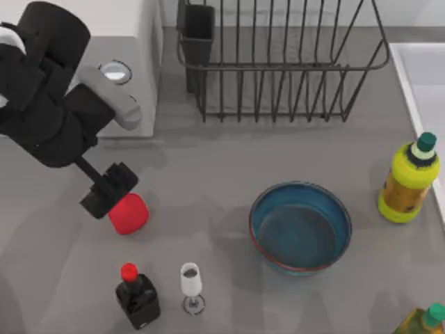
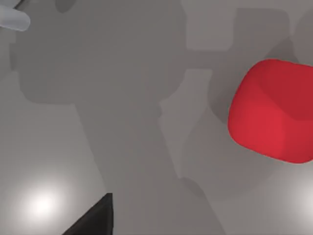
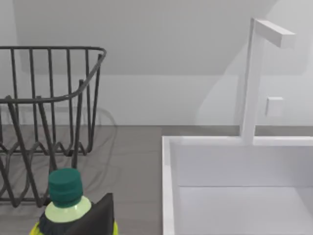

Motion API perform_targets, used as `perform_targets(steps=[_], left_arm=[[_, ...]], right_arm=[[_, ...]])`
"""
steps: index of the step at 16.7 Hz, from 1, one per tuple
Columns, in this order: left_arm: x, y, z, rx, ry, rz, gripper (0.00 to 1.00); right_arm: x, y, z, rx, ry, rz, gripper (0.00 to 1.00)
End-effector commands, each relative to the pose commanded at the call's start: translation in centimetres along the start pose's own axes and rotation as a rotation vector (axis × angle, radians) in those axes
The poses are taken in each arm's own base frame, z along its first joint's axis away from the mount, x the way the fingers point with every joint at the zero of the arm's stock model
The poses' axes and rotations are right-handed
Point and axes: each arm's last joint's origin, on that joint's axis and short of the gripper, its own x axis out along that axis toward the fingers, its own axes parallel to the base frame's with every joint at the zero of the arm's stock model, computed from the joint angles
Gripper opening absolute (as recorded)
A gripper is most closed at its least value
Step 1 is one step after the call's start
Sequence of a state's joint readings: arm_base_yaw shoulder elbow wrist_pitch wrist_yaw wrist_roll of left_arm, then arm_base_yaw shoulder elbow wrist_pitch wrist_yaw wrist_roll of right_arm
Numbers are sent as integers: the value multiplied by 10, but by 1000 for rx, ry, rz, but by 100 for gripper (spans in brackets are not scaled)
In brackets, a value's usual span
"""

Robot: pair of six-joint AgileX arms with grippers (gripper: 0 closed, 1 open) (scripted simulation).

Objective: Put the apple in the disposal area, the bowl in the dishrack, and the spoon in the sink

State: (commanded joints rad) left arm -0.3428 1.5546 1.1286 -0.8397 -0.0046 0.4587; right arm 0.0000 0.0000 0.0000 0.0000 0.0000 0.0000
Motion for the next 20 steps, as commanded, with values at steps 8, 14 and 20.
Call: perform_targets(steps=[8,14,20], left_arm=[[62,-6,48,180,256,-154,100],[67,-6,45,178,258,-155,100],[121,-14,32,179,249,-150,100]], right_arm=[[0,0,0,0,0,0,100],[0,0,0,0,0,0,100],[0,0,0,0,0,0,100]])
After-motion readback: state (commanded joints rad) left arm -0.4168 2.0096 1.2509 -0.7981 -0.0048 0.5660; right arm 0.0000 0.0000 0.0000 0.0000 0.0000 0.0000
